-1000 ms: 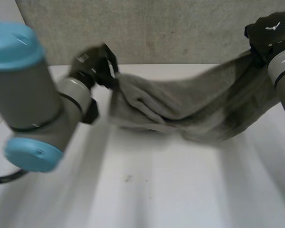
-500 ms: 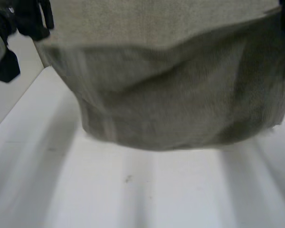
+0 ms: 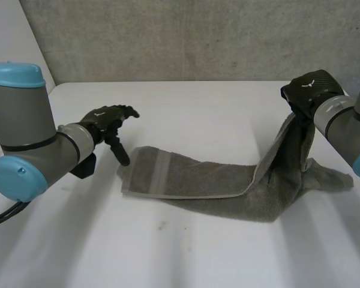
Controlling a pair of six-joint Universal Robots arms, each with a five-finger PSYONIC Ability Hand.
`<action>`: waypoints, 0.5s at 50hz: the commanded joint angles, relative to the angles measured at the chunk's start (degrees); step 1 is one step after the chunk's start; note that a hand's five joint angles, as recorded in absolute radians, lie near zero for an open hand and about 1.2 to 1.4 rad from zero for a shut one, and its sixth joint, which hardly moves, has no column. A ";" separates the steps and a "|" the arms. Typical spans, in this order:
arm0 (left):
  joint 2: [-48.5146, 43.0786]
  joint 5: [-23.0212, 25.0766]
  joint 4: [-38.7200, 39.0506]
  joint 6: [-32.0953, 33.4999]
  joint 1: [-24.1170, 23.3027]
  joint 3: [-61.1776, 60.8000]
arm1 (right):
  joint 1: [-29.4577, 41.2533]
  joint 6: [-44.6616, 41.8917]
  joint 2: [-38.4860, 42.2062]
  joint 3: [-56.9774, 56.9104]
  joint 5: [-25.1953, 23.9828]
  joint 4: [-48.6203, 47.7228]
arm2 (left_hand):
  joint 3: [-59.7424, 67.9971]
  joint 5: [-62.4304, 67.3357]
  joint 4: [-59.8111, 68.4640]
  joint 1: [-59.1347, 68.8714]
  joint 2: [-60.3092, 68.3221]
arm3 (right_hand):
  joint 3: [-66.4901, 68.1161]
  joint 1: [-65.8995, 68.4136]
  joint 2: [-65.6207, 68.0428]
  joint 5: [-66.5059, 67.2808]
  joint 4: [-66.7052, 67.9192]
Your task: Fold the towel.
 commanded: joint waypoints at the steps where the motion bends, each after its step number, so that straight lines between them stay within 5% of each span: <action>1: 2.12 1.29 2.64 -3.01 -3.82 -3.42 | 0.04 0.42 -4.33 2.85 -0.13 -1.15 | -0.29 -0.12 -0.32 -0.53 -0.18 | 3.43 2.75 3.69 2.74 2.97; 10: 7.14 1.20 6.95 -2.93 -7.87 -13.89 | -0.49 0.07 -5.04 4.88 -0.12 -3.88 | 8.12 8.29 8.10 7.88 8.23 | 3.43 2.75 3.69 2.74 2.97; 15: 8.64 0.94 15.63 -2.23 -8.93 -21.87 | -0.23 -0.01 -4.69 5.41 -0.12 -4.06 | 25.75 25.92 25.73 25.51 25.86 | 3.43 2.75 3.69 2.74 2.97; 25: 7.15 1.02 23.82 5.49 -8.75 -27.95 | 0.04 -0.28 -4.16 6.28 -0.12 -5.11 | 26.12 26.30 26.10 25.89 26.23 | 3.43 2.75 3.69 2.74 2.97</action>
